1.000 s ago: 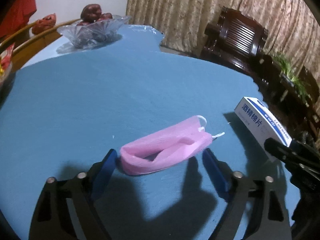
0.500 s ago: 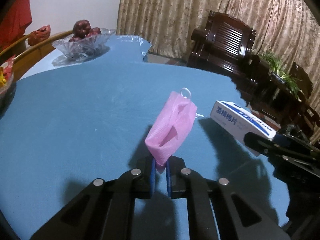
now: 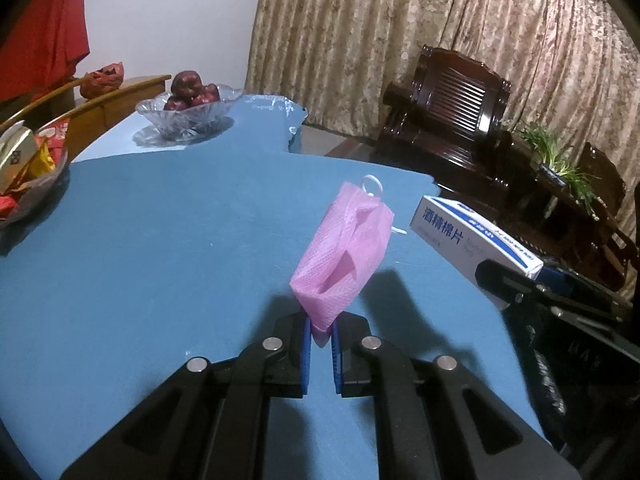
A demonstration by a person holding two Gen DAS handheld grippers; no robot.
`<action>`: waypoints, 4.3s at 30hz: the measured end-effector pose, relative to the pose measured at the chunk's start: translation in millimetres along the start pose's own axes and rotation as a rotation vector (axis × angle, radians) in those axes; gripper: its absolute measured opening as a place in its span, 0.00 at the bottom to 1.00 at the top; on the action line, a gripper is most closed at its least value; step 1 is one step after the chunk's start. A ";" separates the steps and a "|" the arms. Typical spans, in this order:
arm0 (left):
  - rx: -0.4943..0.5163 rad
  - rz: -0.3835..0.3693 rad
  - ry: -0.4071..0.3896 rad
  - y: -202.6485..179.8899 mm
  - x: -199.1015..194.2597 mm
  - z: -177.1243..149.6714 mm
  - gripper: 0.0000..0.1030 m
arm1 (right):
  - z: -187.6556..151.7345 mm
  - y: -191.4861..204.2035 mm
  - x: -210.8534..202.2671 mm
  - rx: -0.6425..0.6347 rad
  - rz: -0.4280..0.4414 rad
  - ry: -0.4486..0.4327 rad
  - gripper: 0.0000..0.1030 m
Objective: Collect trash
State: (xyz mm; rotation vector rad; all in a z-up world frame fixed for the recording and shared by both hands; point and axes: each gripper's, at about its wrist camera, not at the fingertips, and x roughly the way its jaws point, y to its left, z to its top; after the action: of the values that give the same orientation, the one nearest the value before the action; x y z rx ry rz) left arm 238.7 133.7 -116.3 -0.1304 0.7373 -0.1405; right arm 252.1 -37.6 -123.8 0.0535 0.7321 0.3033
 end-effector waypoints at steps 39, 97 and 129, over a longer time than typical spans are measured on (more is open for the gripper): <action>0.243 -0.277 0.001 -218.3 -59.4 -43.8 0.08 | -103.1 -156.3 -208.7 0.157 -0.296 -0.125 0.52; 0.223 -0.186 -0.010 -219.1 -114.6 -54.0 0.94 | -116.6 -132.7 -244.5 0.155 -0.291 -0.086 0.95; 0.221 -0.150 -0.148 -209.7 -185.5 -37.0 0.94 | -89.1 -92.8 -292.3 0.083 -0.294 -0.182 0.95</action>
State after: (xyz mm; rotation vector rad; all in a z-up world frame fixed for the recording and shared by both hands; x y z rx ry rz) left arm 60.8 -42.8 14.0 0.0149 0.5602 -0.3506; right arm 11.1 -216.3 -14.4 0.0503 0.5624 -0.0130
